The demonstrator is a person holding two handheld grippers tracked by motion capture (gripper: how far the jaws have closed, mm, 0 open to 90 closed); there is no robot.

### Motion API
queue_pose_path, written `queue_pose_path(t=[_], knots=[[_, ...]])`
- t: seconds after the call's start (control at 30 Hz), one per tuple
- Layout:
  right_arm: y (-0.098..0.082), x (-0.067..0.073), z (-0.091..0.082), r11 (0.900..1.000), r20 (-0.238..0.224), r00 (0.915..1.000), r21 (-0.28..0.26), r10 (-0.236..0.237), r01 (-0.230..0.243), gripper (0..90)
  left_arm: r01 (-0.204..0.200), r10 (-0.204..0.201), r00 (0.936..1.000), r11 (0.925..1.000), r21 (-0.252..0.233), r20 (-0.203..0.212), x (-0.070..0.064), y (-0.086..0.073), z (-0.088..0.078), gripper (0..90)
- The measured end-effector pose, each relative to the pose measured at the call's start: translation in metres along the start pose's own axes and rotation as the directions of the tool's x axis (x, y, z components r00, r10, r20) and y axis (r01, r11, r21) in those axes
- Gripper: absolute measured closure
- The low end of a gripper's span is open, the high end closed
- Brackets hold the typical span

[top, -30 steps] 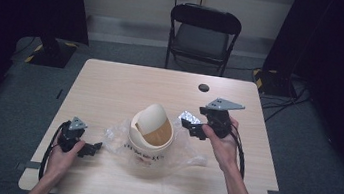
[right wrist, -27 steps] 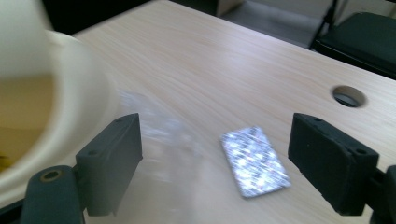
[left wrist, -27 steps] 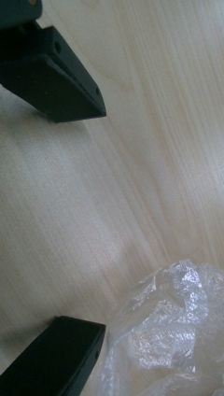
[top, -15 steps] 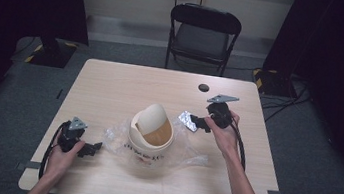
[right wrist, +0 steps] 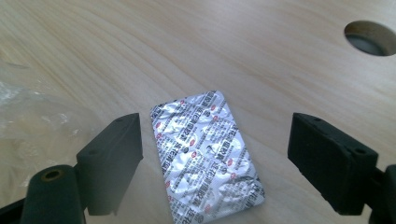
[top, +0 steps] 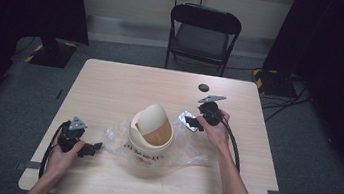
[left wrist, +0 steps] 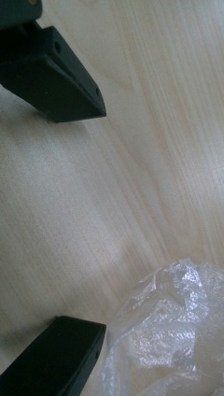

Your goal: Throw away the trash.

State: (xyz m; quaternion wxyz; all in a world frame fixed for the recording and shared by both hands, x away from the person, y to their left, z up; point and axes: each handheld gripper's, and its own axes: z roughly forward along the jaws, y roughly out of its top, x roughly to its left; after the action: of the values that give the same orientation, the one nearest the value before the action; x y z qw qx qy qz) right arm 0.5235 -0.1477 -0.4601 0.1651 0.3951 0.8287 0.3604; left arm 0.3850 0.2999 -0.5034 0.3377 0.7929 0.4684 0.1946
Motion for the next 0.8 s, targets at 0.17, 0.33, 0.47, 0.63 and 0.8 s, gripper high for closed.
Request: queue_pose_path(t=[0.17, 0.33, 0.47, 0.63, 0.8], knots=[[-0.007, 0.001, 0.014, 0.999, -0.009, 0.9999, 0.037, -0.014, 0.014, 17.7, -0.003, 0.003, 1.0000, 1.0000, 0.002, -0.001, 0.000, 0.000, 0.000, 0.1], [-0.014, 0.003, 0.021, 0.998, -0.029, 0.9993, 0.057, -0.024, 0.026, 24.1, 0.002, -0.002, 1.0000, 1.0000, 0.000, -0.003, 0.000, 0.000, 0.000, 0.0], [-0.017, 0.005, 0.023, 0.997, -0.034, 0.9986, 0.067, -0.040, 0.042, 25.0, 0.003, -0.003, 1.0000, 1.0000, -0.001, -0.003, 0.000, 0.000, 0.000, 0.0], [-0.022, 0.006, 0.023, 0.996, -0.026, 0.9979, 0.063, -0.059, 0.060, 25.9, 0.004, -0.004, 1.0000, 1.0000, -0.001, -0.003, -0.001, 0.000, 0.000, 0.0], [-0.025, 0.003, 0.019, 0.997, -0.021, 0.9986, 0.053, -0.048, 0.049, 33.9, 0.004, -0.004, 1.0000, 1.0000, 0.002, -0.002, -0.001, 0.000, 0.000, 0.2]])
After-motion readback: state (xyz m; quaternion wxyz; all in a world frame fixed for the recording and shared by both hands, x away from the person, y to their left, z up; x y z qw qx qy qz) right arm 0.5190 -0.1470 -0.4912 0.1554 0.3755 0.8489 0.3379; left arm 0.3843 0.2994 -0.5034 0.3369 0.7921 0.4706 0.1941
